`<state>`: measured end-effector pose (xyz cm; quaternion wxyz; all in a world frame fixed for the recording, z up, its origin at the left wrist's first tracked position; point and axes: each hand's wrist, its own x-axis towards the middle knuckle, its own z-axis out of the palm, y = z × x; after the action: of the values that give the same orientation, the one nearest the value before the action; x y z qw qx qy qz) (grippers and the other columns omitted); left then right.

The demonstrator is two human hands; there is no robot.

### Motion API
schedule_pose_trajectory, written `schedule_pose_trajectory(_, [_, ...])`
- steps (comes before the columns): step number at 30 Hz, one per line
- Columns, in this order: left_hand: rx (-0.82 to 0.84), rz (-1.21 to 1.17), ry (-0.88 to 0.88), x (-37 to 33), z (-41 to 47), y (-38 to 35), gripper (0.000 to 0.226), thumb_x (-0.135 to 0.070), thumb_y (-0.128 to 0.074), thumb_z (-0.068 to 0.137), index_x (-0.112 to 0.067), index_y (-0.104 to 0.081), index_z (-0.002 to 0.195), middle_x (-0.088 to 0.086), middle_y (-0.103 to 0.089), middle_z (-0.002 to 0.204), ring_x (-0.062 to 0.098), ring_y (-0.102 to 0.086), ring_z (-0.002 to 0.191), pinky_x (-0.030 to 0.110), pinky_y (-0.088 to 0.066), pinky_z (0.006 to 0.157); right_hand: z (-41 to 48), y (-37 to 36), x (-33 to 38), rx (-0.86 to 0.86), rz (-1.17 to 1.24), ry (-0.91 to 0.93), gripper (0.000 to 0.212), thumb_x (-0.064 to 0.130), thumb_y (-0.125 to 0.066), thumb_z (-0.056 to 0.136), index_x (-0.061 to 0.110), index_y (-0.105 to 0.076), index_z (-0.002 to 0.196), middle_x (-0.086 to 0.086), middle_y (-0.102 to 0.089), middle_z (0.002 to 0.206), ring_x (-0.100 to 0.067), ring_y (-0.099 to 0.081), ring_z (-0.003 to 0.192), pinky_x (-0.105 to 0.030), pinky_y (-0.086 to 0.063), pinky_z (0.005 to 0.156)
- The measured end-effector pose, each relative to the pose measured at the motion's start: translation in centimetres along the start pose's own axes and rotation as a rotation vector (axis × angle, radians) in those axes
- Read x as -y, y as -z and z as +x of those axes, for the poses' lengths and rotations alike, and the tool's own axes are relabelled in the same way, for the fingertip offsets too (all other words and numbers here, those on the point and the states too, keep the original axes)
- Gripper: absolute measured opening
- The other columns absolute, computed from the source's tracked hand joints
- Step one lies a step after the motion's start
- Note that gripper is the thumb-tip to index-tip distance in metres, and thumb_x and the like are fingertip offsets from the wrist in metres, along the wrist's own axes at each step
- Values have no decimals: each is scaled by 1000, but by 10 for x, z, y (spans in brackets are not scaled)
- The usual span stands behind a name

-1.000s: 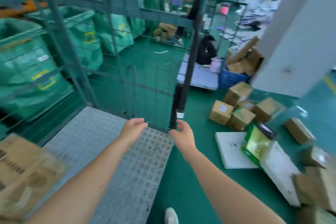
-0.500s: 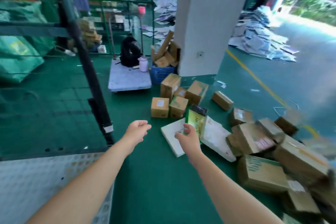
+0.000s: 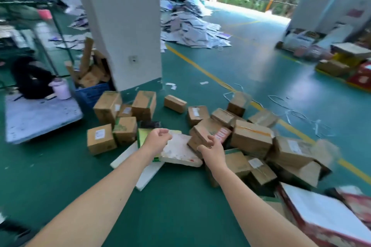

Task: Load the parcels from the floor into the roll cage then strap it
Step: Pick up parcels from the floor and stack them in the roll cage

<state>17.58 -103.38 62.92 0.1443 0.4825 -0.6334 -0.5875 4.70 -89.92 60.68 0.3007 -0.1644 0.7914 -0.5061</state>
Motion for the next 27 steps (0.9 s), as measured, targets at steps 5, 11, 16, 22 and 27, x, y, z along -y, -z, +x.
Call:
schedule_pose_trajectory(5, [194,87,-26,-33,40,-77,34,-22,-57,96,-14,-53,129,6,-57,123,20,-56,110,33,-48,87,31,60,-20,-154,60,-76,60,13,-64,91,18,-42,146,-3,-50,135,-17,-50,115,-30,-44,94])
schedule_pose_trajectory(11, [393,236,-38,-69,97,-167,34,-25,-59,95,-17,-54,128,6,-60,122,22,-57,113,40,-48,99,66,124,-42,-360,116,-199,59,17,-62,94,20,-40,148,-5,-45,144,-16,-48,115,-27,-40,87])
schedule_pose_trajectory(16, [595,342,-74,-102,144,-246,29,-25,-61,95,-21,-53,123,2,-59,118,19,-57,108,37,-48,97,99,171,-50,-579,174,-301,64,18,-67,89,18,-40,147,-7,-48,143,-19,-50,121,-34,-44,102])
schedule_pose_trajectory(22, [817,453,-121,-135,184,-322,35,-22,-62,94,-18,-53,128,3,-58,124,20,-55,116,40,-45,104,132,207,-56,-780,220,-421,63,16,-62,94,17,-36,151,-9,-43,149,-24,-46,131,-30,-41,93])
schedule_pose_trajectory(27, [953,533,-163,-146,194,-365,41,-23,-61,95,-15,-51,133,4,-56,127,22,-54,118,41,-44,105,142,214,-69,-895,281,-497,64,16,-64,93,17,-36,150,-10,-39,151,-26,-44,133,-35,-41,102])
